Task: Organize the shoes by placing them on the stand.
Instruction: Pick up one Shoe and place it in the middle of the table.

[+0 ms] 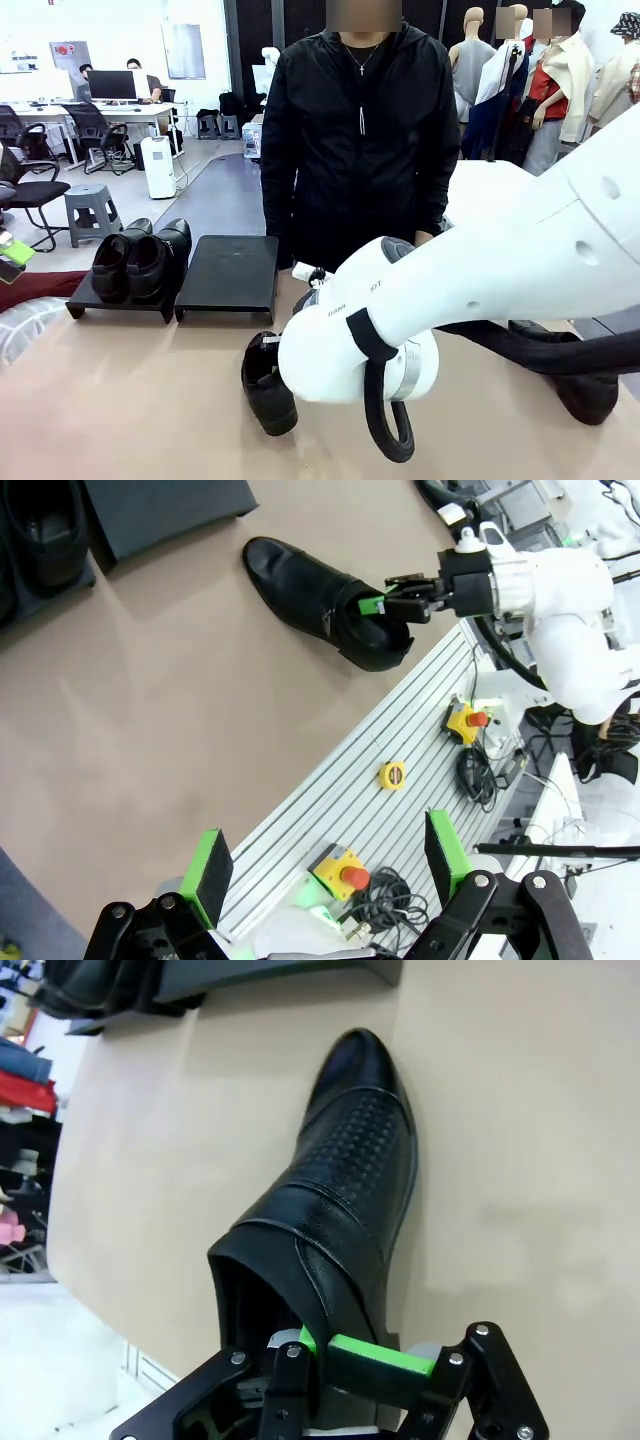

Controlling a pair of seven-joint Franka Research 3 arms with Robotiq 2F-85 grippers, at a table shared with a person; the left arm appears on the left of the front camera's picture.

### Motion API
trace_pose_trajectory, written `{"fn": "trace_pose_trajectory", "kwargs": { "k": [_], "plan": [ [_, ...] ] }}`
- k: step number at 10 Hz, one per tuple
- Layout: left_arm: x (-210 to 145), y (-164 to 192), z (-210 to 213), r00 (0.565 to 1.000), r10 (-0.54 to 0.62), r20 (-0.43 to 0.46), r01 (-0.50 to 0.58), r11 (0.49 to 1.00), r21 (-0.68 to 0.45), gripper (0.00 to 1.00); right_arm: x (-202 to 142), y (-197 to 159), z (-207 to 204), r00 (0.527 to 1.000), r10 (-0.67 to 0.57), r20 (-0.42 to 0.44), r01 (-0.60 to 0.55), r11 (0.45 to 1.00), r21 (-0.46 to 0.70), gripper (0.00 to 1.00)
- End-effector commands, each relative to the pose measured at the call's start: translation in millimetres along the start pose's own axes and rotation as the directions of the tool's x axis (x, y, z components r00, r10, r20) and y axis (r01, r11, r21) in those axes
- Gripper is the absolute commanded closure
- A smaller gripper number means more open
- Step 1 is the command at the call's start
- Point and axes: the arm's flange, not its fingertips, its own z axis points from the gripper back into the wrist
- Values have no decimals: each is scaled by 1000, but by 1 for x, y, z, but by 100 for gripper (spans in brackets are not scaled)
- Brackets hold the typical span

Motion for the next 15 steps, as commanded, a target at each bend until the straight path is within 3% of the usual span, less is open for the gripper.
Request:
{"fn": "trace_pose_trajectory", "kwargs": {
  "k": [1,3,4,5,7,9,10,12,14,15],
  "plan": [
    [0,-2,2,1000,12,-5,-12,1000,-8,0,7,28,-7,999,-42,35,43,999,-29,100],
    [0,-2,2,1000,12,-5,-12,1000,-8,0,-3,26,-14,999,-5,-38,4,1000,-12,100],
    [0,-2,2,1000,12,-5,-12,1000,-8,0,-3,23,-11,998,18,-63,-18,1000,3,42],
    [0,-2,2,1000,12,-5,-12,1000,-8,0,-2,22,-8,998,21,-57,-21,1000,-3,0],
    [0,-2,2,1000,12,-5,-12,1000,-8,0,4,17,12,998,32,-59,-31,999,17,0],
    [0,-2,2,1000,12,-5,-12,1000,-8,0,29,-8,72,996,41,-80,-42,999,-4,0],
    [0,-2,2,1000,12,-5,-12,1000,-8,0,43,-36,116,995,49,-90,-50,999,-17,0],
    [0,-2,2,1000,12,-5,-12,1000,-8,0,52,-105,201,970,179,-164,-185,983,-19,0],
    [0,-2,2,1000,12,-5,-12,1000,-8,0,53,-194,287,974,133,-183,-147,987,-68,0],
    [0,-2,2,1000,12,-5,-12,1000,-8,0,48,-231,323,973,103,-205,-107,994,-10,0]
  ]
}}
